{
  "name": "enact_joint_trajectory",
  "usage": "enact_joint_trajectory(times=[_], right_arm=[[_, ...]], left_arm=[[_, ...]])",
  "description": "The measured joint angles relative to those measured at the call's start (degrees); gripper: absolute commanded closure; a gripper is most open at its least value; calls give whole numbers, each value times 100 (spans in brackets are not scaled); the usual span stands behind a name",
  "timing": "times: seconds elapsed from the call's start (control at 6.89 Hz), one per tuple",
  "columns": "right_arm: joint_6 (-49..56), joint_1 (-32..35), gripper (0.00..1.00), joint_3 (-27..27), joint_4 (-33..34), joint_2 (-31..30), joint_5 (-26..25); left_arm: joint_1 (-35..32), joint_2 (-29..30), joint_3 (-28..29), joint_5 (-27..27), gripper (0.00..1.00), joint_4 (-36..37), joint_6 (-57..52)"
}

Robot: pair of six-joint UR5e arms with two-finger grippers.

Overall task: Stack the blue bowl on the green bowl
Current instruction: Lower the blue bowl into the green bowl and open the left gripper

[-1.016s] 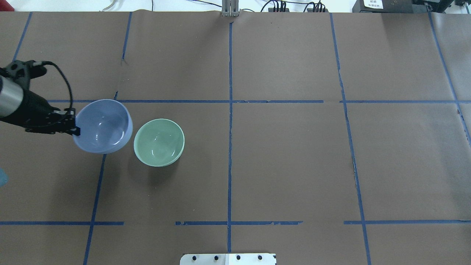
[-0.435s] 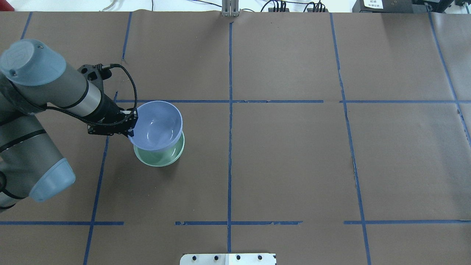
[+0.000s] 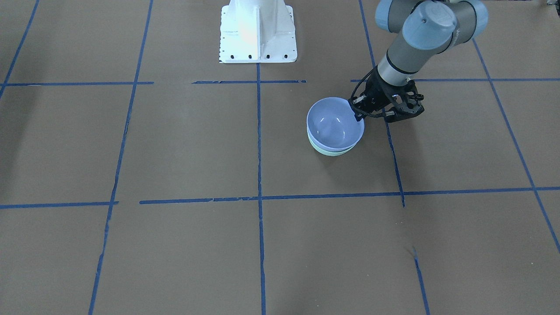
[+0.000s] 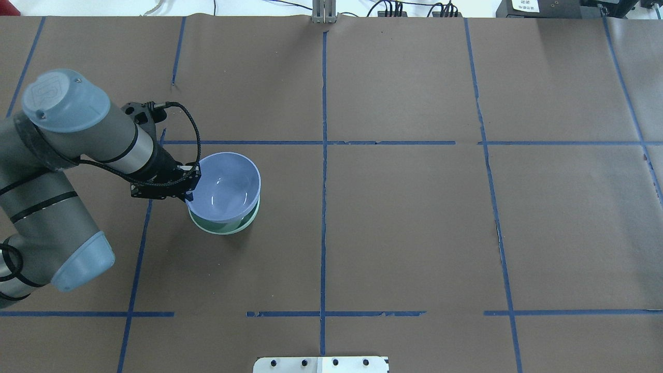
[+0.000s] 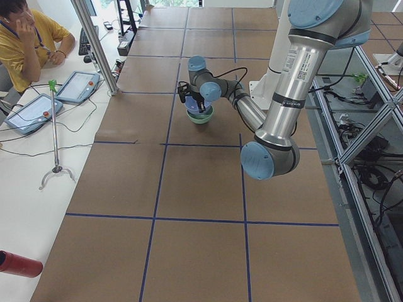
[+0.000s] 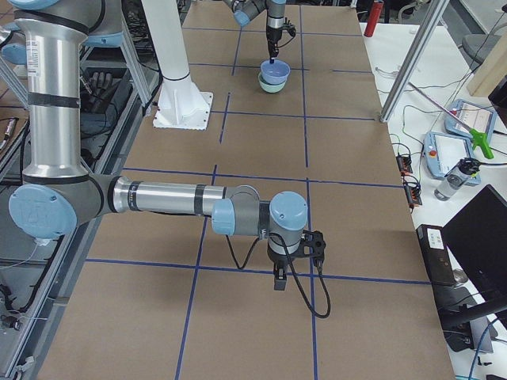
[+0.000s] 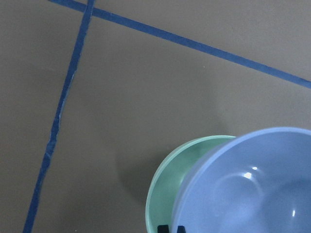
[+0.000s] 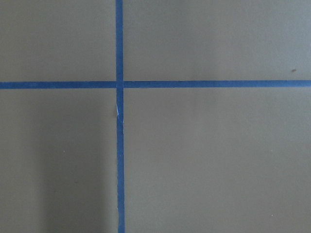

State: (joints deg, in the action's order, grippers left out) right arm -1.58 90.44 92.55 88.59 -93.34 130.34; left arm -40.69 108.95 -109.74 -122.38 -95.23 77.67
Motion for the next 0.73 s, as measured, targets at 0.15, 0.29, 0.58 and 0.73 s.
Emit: enact_joint_trajectory(times=[0.15, 0.29, 0.58, 0.73], right_arm=[[0, 0, 0, 0, 0, 0, 0], [0, 0, 0, 0, 0, 0, 0], [0, 0, 0, 0, 0, 0, 4], [0, 0, 0, 0, 0, 0, 2]], left_arm=[[36, -48, 8, 28, 100, -5, -10], [53, -72, 21, 41, 100, -10, -24], [60, -81, 55, 47, 53, -13, -32], [67, -76, 98, 47, 11, -13, -31]])
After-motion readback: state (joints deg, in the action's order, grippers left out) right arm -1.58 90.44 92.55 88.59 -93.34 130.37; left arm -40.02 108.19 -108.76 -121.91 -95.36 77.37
